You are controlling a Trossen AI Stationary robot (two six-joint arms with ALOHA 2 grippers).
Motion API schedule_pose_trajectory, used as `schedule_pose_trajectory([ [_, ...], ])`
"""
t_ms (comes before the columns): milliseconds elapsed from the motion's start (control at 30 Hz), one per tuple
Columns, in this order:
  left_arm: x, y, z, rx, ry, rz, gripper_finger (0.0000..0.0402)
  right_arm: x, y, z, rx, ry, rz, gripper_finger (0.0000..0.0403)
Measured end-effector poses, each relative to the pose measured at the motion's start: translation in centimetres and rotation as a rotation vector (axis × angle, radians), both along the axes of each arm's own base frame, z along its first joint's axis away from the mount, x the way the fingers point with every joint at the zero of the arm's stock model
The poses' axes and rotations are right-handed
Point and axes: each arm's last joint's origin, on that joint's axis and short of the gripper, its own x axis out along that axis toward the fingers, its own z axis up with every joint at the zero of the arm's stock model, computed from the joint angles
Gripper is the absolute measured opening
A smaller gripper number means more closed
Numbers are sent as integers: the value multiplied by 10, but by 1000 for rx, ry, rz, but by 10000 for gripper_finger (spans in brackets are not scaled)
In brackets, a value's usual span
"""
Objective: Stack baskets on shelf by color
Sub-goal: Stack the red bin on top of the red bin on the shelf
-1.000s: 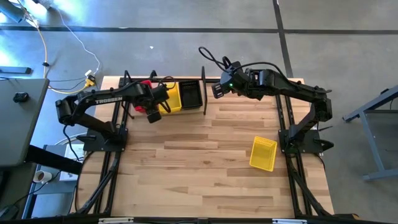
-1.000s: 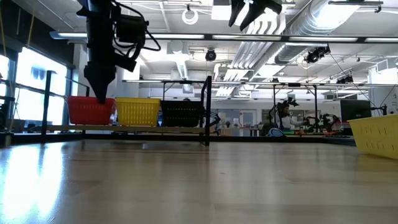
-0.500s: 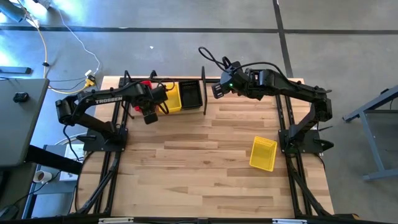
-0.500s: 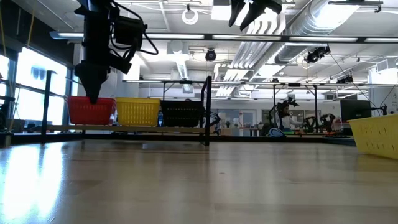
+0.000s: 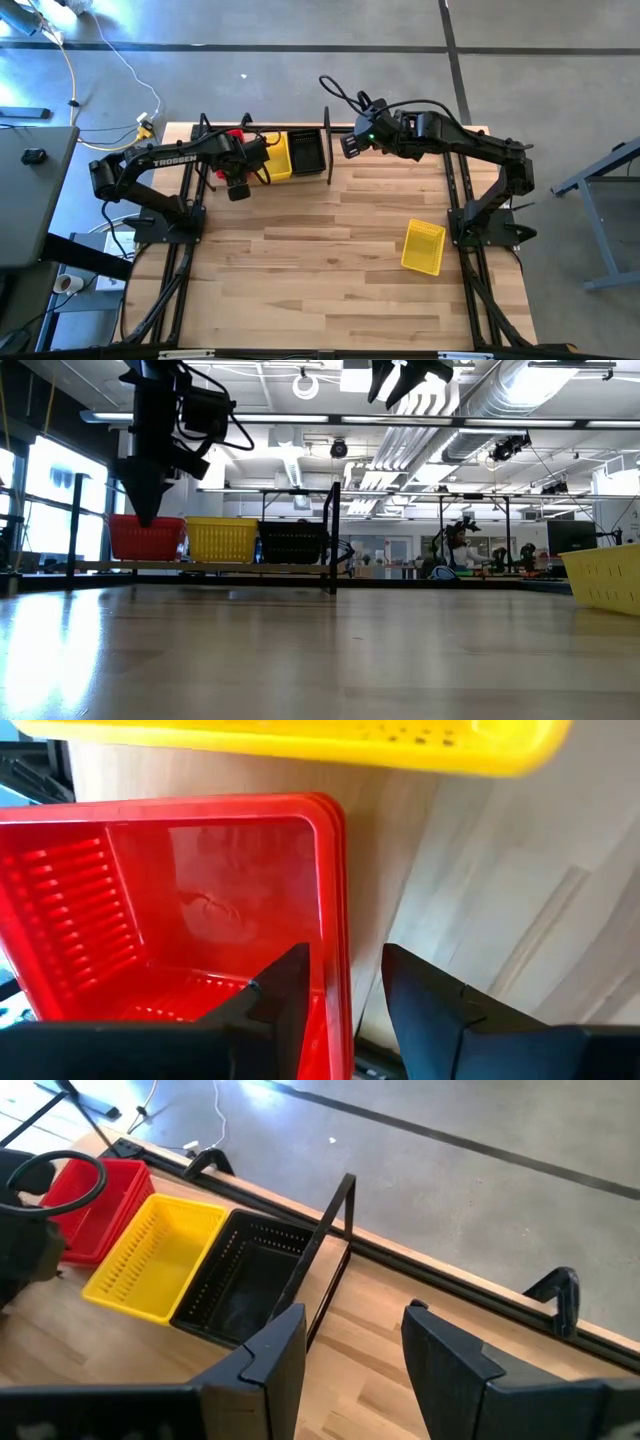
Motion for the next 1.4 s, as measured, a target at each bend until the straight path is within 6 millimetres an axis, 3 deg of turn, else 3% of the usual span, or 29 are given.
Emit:
schedule_pose_trajectory([
  [633, -6, -4, 0, -82, 112, -193, 40, 1, 1, -1, 29, 0, 33, 149],
  [833, -8, -3, 1, -31, 201, -263, 37, 1, 1, -1, 26, 8, 44, 149],
  [1400, -10, -7, 1, -118, 166, -239, 35, 1, 1, -1, 16, 23, 60, 149],
])
